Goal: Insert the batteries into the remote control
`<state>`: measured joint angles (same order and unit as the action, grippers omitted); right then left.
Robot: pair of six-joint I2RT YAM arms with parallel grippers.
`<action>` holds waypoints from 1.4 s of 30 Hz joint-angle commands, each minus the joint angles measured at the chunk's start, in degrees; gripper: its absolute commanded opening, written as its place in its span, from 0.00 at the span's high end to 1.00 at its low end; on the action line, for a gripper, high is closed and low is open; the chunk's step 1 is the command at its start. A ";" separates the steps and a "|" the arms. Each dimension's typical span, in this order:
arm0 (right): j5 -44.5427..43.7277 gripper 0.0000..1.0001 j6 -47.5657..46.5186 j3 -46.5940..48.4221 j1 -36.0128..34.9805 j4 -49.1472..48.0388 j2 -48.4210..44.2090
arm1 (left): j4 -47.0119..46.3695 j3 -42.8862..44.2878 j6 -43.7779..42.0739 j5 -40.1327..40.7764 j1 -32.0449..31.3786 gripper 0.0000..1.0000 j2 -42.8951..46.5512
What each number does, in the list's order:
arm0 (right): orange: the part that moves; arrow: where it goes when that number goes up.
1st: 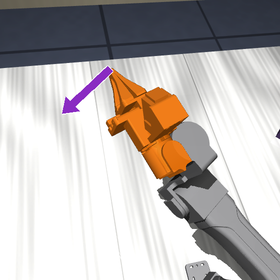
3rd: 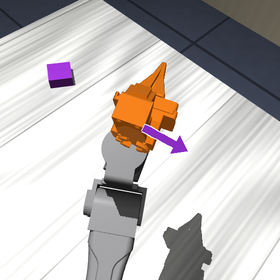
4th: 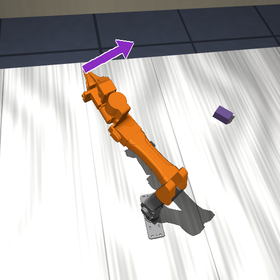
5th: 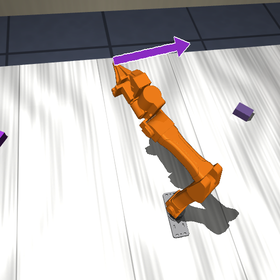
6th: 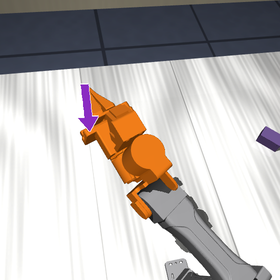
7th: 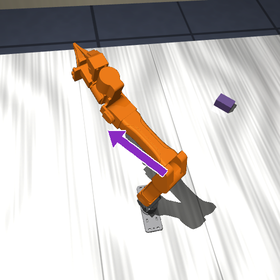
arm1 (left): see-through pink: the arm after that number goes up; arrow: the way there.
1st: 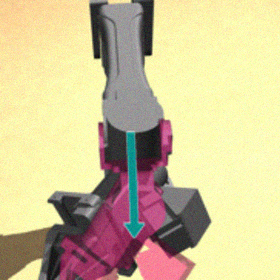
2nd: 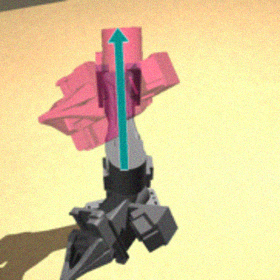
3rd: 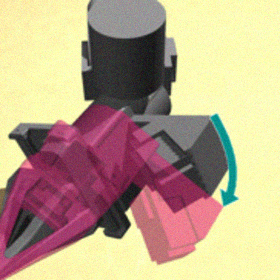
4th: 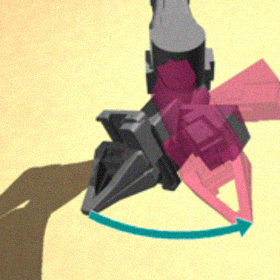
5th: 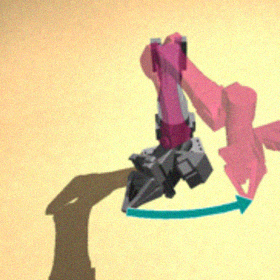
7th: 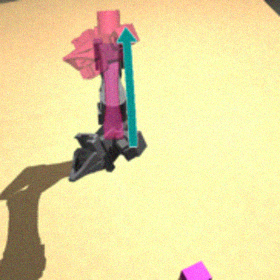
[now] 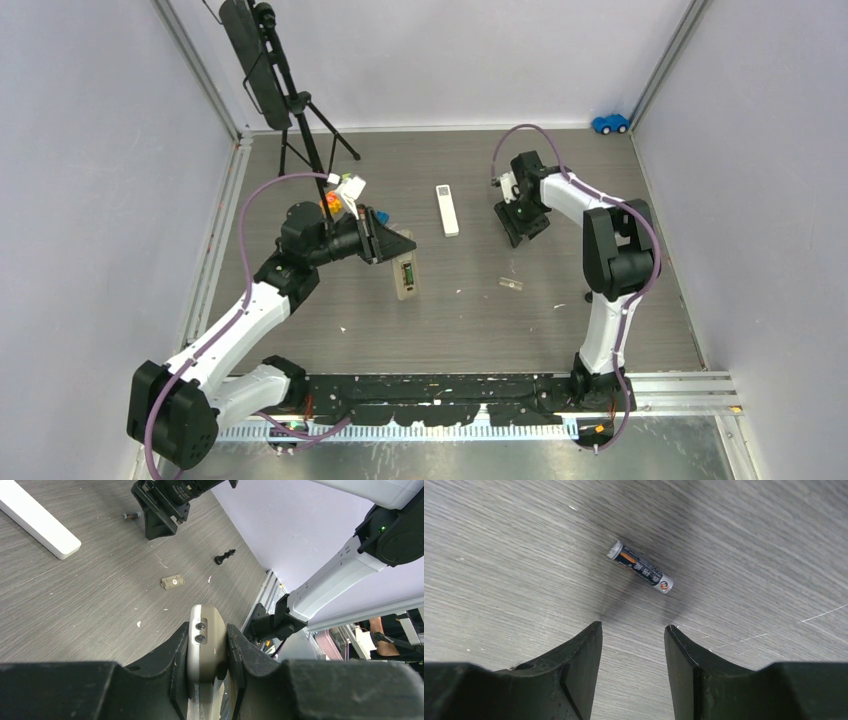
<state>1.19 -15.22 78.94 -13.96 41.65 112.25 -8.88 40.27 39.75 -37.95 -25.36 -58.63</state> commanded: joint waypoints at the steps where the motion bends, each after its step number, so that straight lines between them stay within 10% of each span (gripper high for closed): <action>1: 3.51 0.47 -3.57 3.69 -0.02 1.25 0.96 | -1.05 2.71 -1.68 0.17 0.31 1.00 -0.06; 22: -0.17 0.38 -2.60 16.74 3.16 -5.85 12.75 | 0.35 4.15 -1.69 0.01 0.67 1.00 -1.25; 34: 3.51 0.84 -0.92 17.39 3.15 -0.06 15.22 | -0.43 4.20 -0.58 -0.04 0.67 1.00 -3.05; 42: 2.77 0.92 7.33 13.07 3.15 -5.96 8.33 | -2.63 3.25 2.97 1.63 0.67 1.00 -3.96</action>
<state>4.62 -13.82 95.31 -10.66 36.99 124.20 -7.90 41.93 40.07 -37.39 -24.99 -62.19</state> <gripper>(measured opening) 0.142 0.285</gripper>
